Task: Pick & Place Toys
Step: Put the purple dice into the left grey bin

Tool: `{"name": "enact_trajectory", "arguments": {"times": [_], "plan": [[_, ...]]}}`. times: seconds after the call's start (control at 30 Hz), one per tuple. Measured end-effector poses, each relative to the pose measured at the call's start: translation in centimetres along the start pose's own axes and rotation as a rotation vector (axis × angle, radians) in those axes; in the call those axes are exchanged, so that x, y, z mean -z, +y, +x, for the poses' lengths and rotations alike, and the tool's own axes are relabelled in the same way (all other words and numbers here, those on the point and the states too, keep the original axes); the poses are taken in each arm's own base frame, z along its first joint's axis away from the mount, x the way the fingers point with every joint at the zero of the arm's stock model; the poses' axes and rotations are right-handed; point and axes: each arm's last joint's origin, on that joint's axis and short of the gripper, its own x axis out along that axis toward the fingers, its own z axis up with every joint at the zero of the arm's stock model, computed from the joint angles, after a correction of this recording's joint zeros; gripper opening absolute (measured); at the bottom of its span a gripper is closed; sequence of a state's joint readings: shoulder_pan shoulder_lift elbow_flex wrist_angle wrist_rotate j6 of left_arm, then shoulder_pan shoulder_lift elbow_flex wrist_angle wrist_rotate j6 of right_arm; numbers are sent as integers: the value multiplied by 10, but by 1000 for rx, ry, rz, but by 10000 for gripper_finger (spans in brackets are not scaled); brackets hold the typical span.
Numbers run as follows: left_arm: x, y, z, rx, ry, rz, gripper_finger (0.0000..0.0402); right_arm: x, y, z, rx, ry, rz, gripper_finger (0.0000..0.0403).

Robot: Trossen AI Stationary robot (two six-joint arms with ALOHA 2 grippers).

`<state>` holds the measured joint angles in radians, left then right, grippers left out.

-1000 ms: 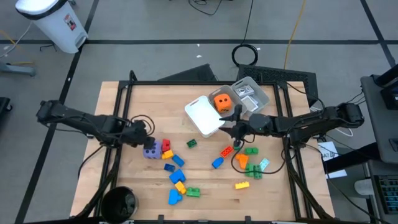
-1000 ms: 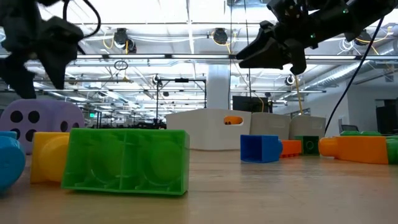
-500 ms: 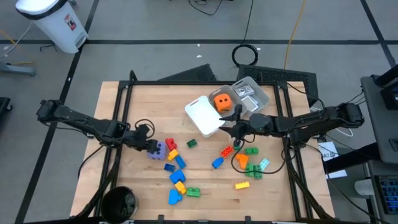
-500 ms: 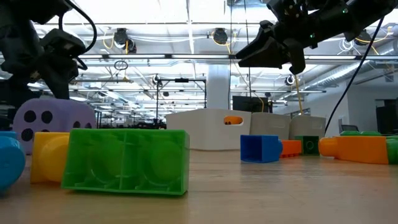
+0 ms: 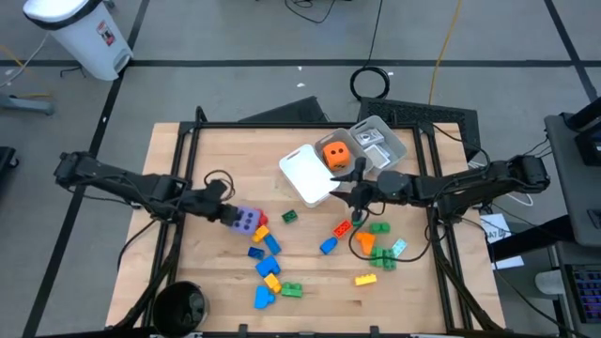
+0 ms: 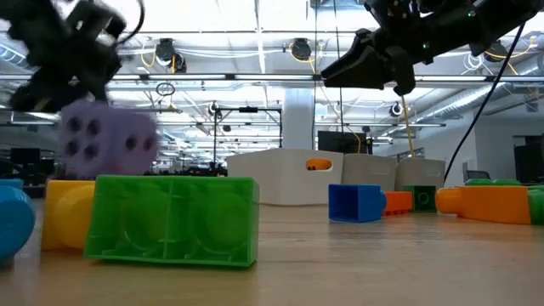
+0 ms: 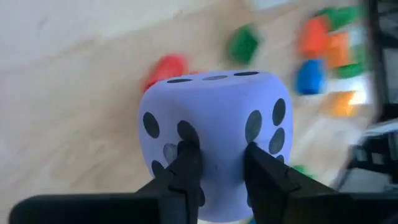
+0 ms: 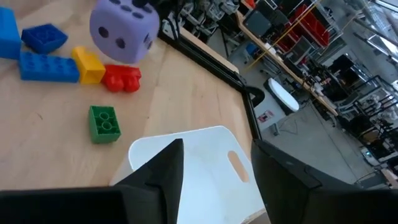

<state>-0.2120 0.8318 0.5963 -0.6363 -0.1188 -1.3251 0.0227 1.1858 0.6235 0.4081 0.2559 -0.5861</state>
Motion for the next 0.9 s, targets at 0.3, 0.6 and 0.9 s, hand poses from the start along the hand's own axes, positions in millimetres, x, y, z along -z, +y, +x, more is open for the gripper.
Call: {"name": "enact_trajectory", "arguments": {"times": [0.3, 0.6, 0.9], "plan": [[-19, -51, -24, 86, -136, 188, 94, -3, 13, 20, -190, -212, 184, 205], [-24, -98, 10, 168, -67, 363, 95, -13, 34, 58, -284, -246, 264, 346], [-29, -127, 22, 175, -35, 445, 95, -38, 66, 87, -360, -278, 201, 395]]}}
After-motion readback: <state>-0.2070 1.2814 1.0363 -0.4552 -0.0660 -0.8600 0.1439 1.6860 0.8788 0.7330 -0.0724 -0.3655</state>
